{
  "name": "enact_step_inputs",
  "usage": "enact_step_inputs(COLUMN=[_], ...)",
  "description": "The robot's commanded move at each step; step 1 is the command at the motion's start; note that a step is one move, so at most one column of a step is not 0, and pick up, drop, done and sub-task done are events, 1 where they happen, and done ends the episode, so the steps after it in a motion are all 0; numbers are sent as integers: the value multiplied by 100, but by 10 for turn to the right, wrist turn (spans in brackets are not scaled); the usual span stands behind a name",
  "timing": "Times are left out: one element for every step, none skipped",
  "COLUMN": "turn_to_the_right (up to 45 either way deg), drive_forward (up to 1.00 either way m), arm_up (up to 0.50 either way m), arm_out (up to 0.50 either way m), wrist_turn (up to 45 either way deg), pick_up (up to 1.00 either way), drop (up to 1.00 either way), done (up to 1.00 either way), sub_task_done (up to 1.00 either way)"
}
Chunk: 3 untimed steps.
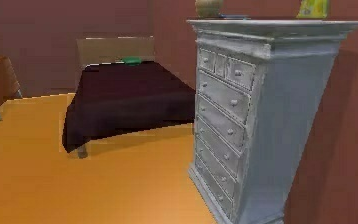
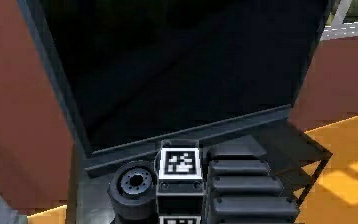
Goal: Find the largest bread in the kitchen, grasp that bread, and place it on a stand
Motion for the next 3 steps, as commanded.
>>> enact_step_inputs(turn_to_the_right=[450, 450, 450], drive_forward=[0, 0, 0], arm_up=[0, 0, 0], arm_out=[0, 0, 0], wrist_turn=[0, 0, 0], pick_up=[0, 0, 0], drop=[0, 0, 0], done=[0, 0, 0], sub_task_done=[0, 0, 0])
